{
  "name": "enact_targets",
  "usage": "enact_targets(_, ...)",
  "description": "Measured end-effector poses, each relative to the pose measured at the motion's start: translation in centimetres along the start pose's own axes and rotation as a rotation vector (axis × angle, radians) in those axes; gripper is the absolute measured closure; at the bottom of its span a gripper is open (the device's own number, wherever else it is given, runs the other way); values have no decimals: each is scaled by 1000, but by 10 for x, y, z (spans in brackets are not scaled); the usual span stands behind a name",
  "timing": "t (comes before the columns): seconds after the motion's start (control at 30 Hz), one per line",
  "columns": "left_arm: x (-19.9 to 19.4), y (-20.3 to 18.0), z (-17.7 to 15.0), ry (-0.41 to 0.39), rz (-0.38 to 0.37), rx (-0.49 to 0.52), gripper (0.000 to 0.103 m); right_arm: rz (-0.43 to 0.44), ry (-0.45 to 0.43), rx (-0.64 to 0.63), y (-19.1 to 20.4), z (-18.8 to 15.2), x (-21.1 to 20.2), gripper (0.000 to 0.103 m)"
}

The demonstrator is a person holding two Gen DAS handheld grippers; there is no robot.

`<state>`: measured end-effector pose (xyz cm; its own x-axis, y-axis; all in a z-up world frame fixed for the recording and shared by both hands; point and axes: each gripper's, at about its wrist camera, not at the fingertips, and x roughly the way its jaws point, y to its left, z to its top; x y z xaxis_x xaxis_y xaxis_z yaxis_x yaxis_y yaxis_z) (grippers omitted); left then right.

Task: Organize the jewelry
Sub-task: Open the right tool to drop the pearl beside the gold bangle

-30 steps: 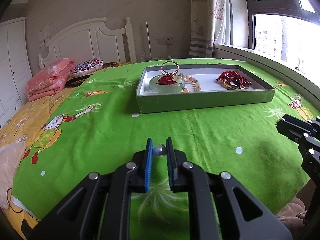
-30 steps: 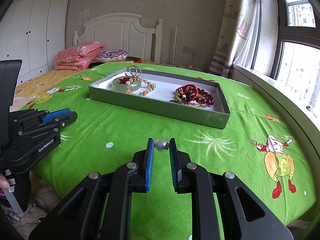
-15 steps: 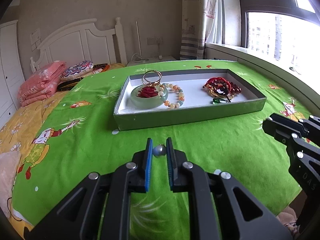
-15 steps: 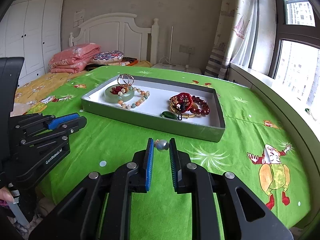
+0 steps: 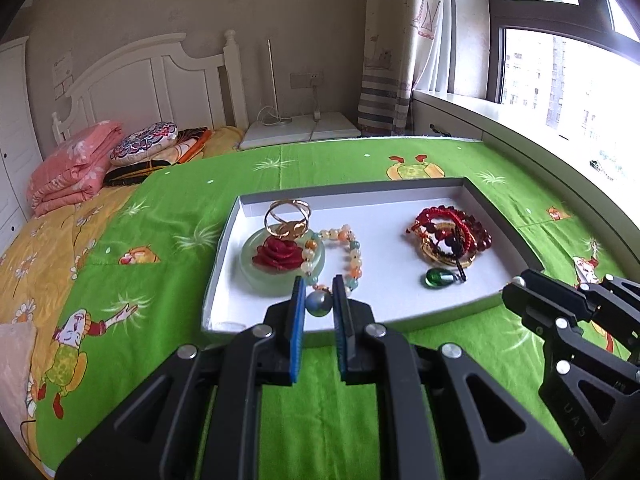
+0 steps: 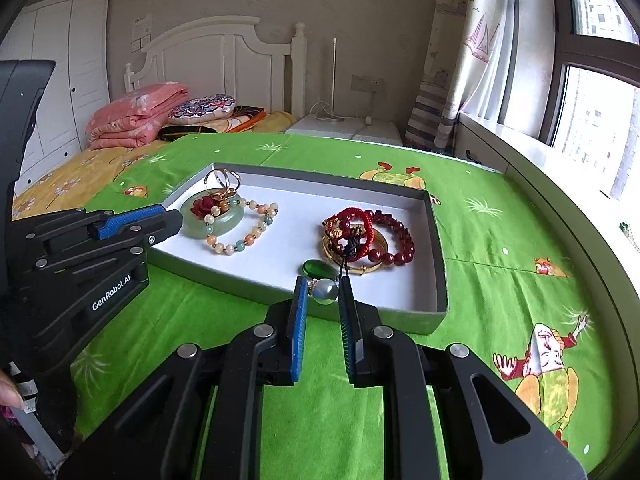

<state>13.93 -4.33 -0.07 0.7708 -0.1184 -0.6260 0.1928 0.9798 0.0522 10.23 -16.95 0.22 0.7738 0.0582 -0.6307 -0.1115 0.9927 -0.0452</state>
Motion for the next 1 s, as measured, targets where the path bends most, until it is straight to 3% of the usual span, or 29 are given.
enact_targets(0.3, 41, -3, 31, 65, 25, -15, 90, -31, 53, -8, -6, 26, 39, 87)
enact_targets(0.53, 69, 8, 43, 122, 39, -41, 90, -1, 96, 23, -10, 41, 64, 87)
enact_targets(1.0, 76, 17, 44, 140, 51, -69, 90, -14, 113, -3, 7, 52, 77, 86)
